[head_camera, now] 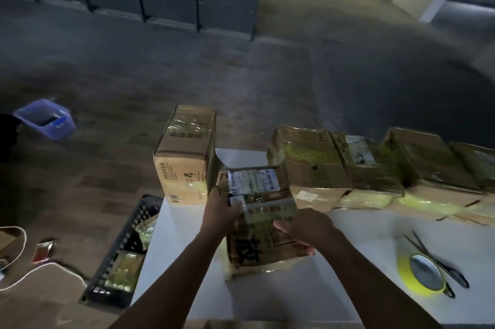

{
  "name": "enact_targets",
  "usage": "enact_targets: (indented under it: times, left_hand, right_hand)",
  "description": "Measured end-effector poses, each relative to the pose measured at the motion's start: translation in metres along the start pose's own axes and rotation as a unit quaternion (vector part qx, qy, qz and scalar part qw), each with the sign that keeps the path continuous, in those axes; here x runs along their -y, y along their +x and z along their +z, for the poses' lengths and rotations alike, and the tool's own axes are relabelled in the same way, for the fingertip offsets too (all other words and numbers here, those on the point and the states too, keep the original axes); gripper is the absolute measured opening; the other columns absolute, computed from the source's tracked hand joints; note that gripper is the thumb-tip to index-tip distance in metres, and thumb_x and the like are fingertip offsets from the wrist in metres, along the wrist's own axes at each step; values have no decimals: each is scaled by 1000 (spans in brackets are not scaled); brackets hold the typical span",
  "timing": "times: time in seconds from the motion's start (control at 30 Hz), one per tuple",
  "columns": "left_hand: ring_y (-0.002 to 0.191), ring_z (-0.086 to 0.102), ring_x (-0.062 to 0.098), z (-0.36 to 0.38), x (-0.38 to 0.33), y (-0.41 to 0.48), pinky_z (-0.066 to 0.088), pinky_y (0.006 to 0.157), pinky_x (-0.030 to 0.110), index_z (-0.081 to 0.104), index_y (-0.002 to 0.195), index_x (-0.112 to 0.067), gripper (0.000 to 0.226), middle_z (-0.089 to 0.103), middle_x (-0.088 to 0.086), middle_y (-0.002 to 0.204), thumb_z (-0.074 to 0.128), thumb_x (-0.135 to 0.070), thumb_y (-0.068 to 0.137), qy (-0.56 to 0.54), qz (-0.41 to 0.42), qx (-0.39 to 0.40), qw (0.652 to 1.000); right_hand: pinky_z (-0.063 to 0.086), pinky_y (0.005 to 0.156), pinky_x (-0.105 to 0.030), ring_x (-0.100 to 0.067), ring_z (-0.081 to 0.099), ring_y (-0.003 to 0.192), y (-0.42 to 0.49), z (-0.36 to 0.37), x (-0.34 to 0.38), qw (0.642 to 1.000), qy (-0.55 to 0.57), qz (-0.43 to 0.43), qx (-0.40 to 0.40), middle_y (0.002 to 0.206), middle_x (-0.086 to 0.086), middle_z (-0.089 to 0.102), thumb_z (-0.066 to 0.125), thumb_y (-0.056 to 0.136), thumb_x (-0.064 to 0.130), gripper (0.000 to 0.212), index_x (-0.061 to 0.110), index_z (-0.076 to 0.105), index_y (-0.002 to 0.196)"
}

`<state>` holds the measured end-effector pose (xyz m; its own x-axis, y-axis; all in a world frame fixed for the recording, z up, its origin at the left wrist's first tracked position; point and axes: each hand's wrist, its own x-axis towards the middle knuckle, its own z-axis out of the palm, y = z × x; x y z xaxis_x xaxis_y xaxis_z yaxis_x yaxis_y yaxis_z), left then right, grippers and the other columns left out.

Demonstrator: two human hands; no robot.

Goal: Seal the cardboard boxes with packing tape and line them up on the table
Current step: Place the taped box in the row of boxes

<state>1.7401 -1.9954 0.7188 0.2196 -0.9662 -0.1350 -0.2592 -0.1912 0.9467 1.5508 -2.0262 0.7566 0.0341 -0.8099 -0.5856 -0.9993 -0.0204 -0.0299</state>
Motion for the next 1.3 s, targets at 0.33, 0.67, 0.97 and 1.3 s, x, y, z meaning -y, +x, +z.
enact_targets:
  times: [0.33, 0.67, 0.97, 1.3]
  left_hand:
    - [145, 18, 26, 4, 11, 1, 27, 115, 50, 39, 140, -26, 65, 26, 5, 155, 62, -48, 83, 383, 179, 35, 906]
    - [148, -2, 30, 0, 21, 8, 10, 119, 53, 18, 150, -24, 69, 5, 4, 161, 52, -9, 92, 520, 187, 100, 828]
    - [147, -9, 34, 14, 6, 68, 6, 119, 54, 2, 154, -22, 75, -8, 8, 162, 45, -5, 95, 551, 146, 127, 812]
    - [137, 32, 25, -8, -6, 84, 36, 108, 36, 38, 142, -15, 51, 32, 7, 151, 52, -21, 94, 418, 194, 127, 879]
  right_hand:
    - [47, 83, -33, -27, 61, 105, 25, 8, 34, 994, 46, 31, -97, 113, -12, 66, 34, 91, 68, 72, 5, 64, 112]
    - [44, 72, -34, -28, 59, 105, 51, -13, 25, 974, 69, -21, -213, 131, -8, 50, 49, 95, 25, 47, 20, 36, 140]
    - [51, 84, -35, -27, 56, 114, 52, -15, 20, 986, -14, -32, -164, 149, -9, 29, 58, 89, 13, 75, 15, 16, 151]
    - [49, 85, -34, -25, 51, 119, 54, -28, 41, 986, -1, -24, -167, 140, -8, 38, 53, 92, 18, 54, 14, 32, 142]
